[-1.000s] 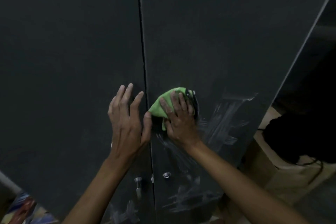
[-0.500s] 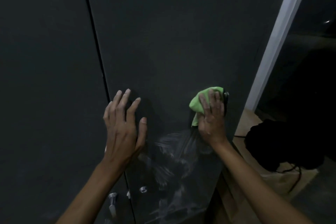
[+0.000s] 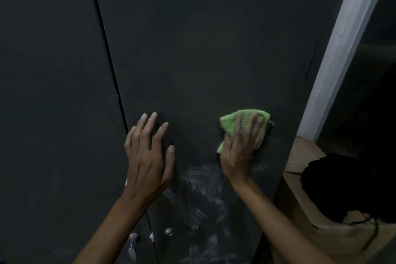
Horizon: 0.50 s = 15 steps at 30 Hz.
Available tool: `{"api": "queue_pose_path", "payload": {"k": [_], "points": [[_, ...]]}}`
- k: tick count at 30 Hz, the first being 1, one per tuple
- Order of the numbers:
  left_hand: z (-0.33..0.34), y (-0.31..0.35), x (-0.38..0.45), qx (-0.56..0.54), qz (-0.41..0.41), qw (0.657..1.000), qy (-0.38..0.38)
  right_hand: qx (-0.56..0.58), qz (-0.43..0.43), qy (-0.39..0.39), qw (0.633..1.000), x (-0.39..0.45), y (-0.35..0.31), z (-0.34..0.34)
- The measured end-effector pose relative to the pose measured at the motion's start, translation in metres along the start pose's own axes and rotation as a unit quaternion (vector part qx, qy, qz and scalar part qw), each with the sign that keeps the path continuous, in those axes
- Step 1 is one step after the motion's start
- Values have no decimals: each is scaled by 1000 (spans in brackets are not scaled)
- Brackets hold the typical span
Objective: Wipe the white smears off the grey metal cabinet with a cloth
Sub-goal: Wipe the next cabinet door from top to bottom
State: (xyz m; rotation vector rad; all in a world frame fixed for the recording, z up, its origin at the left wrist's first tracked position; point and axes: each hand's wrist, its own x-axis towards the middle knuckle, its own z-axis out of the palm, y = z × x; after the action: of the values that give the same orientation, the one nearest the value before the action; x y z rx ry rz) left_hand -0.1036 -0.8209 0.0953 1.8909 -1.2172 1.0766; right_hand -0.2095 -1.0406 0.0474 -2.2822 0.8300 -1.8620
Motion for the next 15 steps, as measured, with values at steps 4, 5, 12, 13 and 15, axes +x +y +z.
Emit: {"api": "queue_pose_path", "payload": {"k": [4, 5, 12, 13, 15], "points": [[5, 5, 0, 6, -6, 1000, -4, -15, -143, -55, 988, -4, -8, 8], [6, 8, 0, 4, -4, 1000, -5, -17, -176, -68, 982, -2, 0, 5], [10, 27, 10, -2, -1, 1000, 3, -44, -192, -58, 979, 25, 72, -32], [10, 28, 11, -2, 0, 1000, 4, -38, -165, -51, 984, 34, 74, -34], [10, 30, 12, 2, 0, 1000, 3, -24, -116, -24, 993, 57, 75, -37]]}}
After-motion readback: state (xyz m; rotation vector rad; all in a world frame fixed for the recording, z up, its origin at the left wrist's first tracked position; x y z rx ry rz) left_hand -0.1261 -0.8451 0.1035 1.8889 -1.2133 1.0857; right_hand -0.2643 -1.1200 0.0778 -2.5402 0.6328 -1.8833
